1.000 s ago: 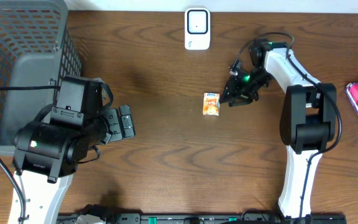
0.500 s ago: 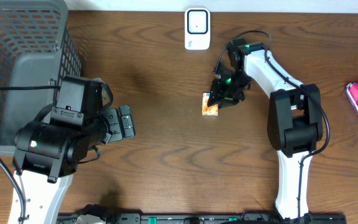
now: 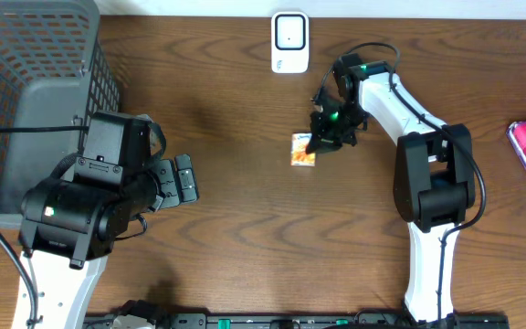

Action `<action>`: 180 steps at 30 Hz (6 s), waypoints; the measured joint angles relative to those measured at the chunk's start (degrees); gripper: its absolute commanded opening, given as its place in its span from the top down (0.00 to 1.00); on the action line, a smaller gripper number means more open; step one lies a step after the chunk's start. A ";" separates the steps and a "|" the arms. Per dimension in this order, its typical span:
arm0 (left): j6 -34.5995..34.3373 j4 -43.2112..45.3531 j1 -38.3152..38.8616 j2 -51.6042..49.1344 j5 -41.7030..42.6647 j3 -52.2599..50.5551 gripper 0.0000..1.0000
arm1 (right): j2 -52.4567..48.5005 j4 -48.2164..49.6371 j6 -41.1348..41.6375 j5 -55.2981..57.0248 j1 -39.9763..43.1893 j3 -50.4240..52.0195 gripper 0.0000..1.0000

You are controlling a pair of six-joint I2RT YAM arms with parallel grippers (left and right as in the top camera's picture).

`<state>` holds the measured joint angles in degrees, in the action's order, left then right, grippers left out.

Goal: Scan the item barcode

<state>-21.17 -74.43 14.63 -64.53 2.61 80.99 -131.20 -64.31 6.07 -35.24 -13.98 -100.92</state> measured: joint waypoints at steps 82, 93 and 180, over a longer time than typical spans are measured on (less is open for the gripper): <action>0.00 -0.02 0.00 0.00 0.00 0.00 0.02 | -1.25 36.87 -20.83 60.65 -10.86 -25.62 0.99; 0.00 0.00 0.00 0.00 0.00 0.00 0.02 | -9.05 38.49 -30.21 63.60 -11.28 -25.07 0.99; 0.00 -0.09 0.00 0.00 0.02 0.02 0.02 | 50.56 -9.29 2.01 13.64 19.37 11.56 0.01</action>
<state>-21.17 -74.52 14.63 -64.53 2.63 81.01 -80.64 -73.60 8.08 -21.61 5.39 -89.36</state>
